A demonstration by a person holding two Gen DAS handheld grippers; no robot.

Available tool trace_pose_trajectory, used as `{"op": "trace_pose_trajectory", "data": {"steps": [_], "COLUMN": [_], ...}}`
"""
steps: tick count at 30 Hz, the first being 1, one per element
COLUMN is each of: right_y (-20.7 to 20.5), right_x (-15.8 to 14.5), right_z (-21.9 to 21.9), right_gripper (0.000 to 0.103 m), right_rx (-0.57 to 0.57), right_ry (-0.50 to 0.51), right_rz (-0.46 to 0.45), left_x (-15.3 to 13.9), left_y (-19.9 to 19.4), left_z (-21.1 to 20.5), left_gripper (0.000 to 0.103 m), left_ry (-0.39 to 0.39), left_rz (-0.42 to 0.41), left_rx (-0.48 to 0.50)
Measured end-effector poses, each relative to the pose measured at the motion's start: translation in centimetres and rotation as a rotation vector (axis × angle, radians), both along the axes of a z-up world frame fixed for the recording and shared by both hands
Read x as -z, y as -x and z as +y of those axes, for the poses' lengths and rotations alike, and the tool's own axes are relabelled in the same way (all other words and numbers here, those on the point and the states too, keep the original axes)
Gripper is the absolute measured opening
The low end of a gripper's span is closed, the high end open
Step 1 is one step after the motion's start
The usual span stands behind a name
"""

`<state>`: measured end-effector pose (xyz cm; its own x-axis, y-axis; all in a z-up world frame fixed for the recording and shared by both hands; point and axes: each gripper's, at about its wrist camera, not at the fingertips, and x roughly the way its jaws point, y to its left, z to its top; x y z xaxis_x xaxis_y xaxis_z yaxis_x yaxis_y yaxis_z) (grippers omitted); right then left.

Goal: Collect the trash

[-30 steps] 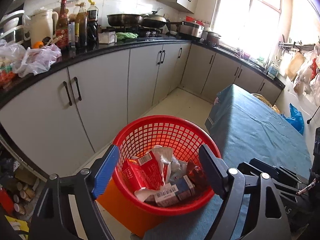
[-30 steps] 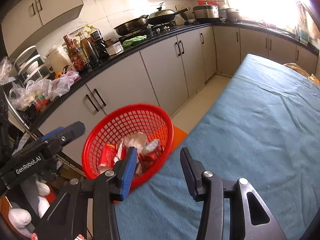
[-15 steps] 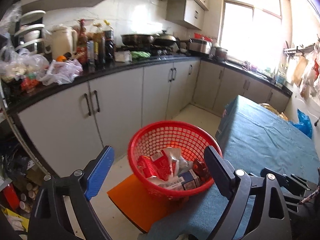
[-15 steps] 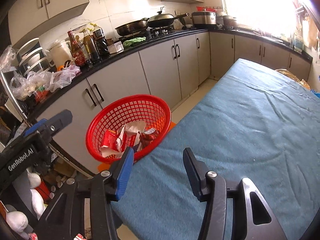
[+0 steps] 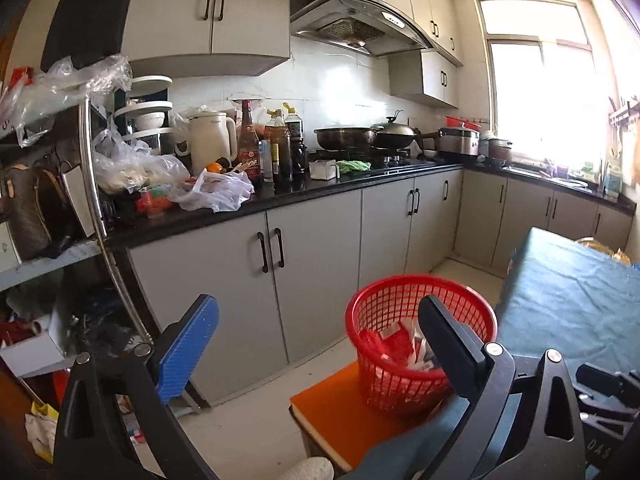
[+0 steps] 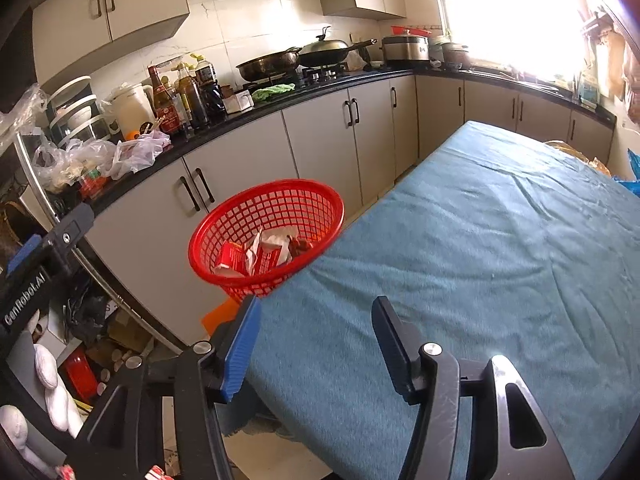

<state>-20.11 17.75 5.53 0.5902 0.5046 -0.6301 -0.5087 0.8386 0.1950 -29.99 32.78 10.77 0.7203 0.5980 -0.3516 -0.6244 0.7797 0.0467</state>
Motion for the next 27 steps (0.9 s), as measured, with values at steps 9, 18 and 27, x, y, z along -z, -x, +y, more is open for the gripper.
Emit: {"op": "trace_pose_trajectory", "data": {"steps": [9,18,27], "right_y": [1.2,2.1,3.4], "right_x": [2.7,2.7,3.0], "right_z": [-2.4,-3.1,-1.8], "right_gripper": [0.062,0.064,0.066], "right_rx": [0.038,0.041,0.008], "right_ry": [0.006,0.013,0.037], "right_rz": [0.04,0.015,-0.005], "left_x": [4.1,6.2,6.8], "left_y": [0.1,0.3,1.1], "left_z": [-2.1,-2.3,-2.4], "left_gripper": [0.102,0.102,0.102], "left_ry": [0.013,0.061,0.08], "left_rz": [0.114,0.182,0.185], "left_rx": [0.072,0.088,0.086]}}
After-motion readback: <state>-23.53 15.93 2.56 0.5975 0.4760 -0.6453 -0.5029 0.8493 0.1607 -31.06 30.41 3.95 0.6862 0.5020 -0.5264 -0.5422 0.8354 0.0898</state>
